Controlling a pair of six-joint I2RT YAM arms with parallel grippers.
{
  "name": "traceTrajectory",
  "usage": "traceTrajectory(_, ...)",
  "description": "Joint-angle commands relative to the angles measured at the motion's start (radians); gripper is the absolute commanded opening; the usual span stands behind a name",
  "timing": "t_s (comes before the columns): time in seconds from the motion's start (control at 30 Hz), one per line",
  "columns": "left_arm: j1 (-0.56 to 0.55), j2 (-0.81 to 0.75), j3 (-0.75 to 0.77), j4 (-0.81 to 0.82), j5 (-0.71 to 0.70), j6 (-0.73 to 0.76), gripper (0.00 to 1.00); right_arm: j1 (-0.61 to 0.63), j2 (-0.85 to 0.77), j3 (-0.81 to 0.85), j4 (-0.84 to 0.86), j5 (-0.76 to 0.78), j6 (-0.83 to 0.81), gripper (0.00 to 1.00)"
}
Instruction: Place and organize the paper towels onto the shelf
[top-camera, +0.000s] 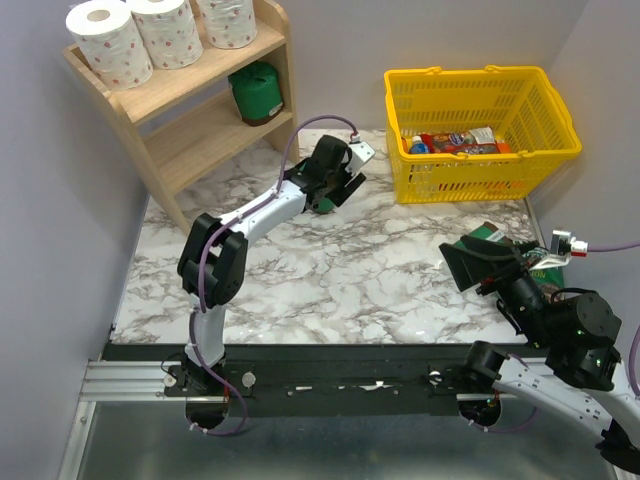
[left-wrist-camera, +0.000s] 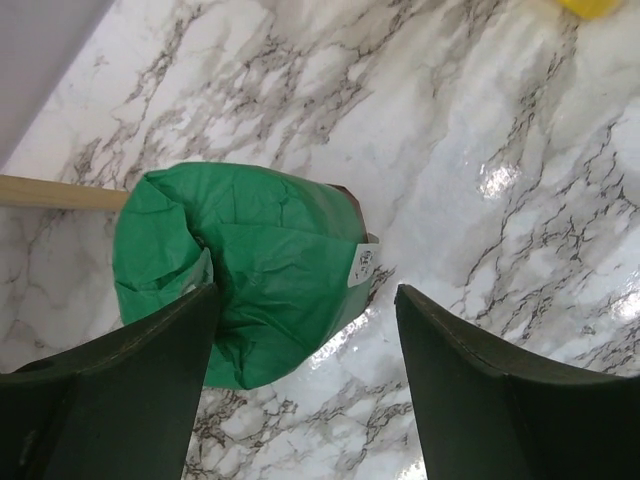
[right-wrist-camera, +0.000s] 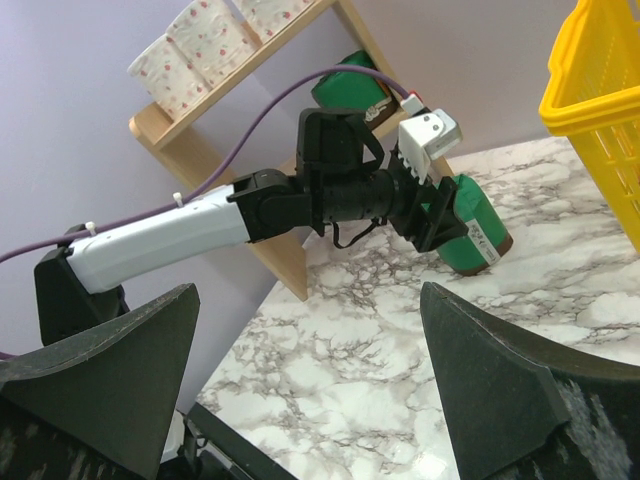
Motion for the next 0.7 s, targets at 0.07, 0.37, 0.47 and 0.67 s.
traceTrajectory(0.07, -0.004, -0.075, 0.077, -0.042, -0.02, -0.004, 0.82, 0.001, 0.015, 0.005, 0.008, 0.011, -0.018, 1.0)
traceTrajectory(0.37, -0.004, -0.043, 0.081, -0.083, -0.057, 0.028, 0.82, 0.0, 0.018, 0.012, 0.016, -0.006, -0.018, 1.0)
traceTrajectory(0.47, -0.004, -0.033, 0.078, -0.085, -0.057, 0.031, 0.82, 0.0, 0.023, 0.015, 0.015, -0.006, -0.021, 1.0)
traceTrajectory(0.67, 0.002, 0.011, 0.097, -0.095, -0.054, 0.043, 0.82, 0.0, 0.024, 0.018, 0.018, -0.001, -0.027, 1.0)
